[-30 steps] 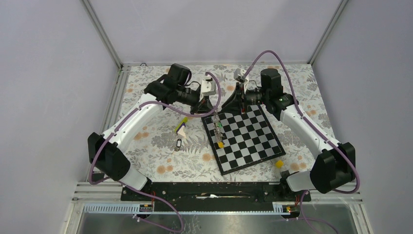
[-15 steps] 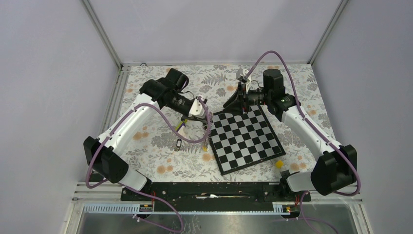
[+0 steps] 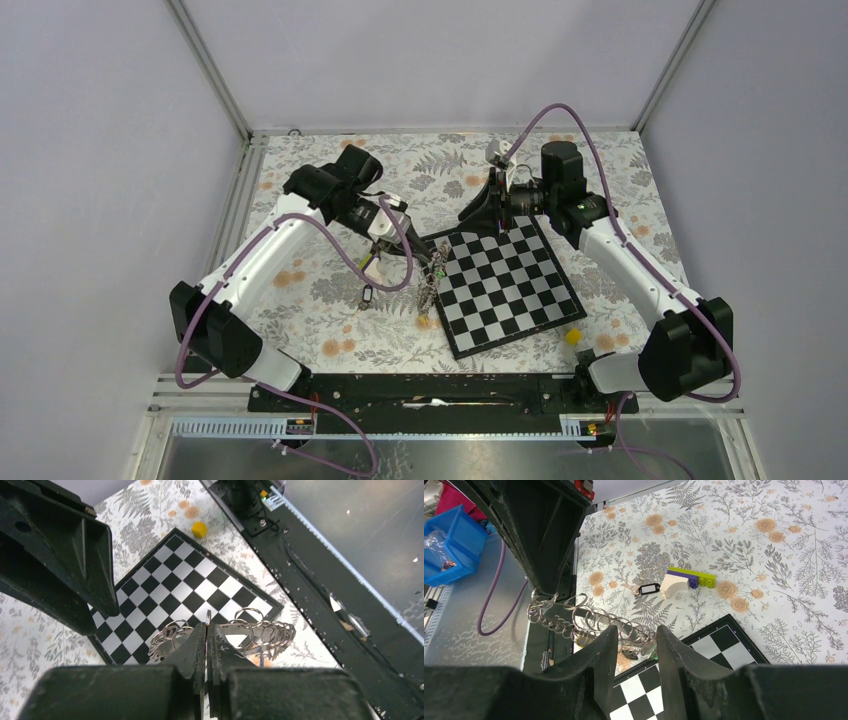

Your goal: Put the keys on the keyring

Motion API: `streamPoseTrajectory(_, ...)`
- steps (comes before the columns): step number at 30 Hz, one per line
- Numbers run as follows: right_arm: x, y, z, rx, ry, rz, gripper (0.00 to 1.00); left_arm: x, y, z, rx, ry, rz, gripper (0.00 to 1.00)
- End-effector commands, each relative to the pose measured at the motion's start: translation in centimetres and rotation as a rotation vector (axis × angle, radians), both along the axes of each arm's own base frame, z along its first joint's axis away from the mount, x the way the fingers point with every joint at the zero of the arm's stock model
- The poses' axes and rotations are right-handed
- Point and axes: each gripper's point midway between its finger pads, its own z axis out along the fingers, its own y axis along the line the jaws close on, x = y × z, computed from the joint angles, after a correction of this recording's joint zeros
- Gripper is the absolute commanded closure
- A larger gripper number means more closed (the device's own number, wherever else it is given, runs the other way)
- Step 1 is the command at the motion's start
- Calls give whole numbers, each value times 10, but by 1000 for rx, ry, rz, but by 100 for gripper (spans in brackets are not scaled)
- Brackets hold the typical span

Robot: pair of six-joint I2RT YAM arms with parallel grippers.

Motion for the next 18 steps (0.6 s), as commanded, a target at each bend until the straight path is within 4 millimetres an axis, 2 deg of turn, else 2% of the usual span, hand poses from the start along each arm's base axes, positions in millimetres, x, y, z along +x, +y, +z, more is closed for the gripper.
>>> streamPoseTrajectory(1,-10,-1,22,48,-62,38,59,-25,-2,38,-180,50,-79,100)
streamPoseTrajectory(5,-16,-2,24,53,-65,59,59,-25,-4,40,-166,124,-64,100)
streamPoseTrajectory(14,-29,-7,23,28,-56,99,60,-2,-13,40,-64,279,77,100)
streamPoseTrajectory(18,-33,-10,18,0,-53,101,61,11,-16,40,-17,368,193,100)
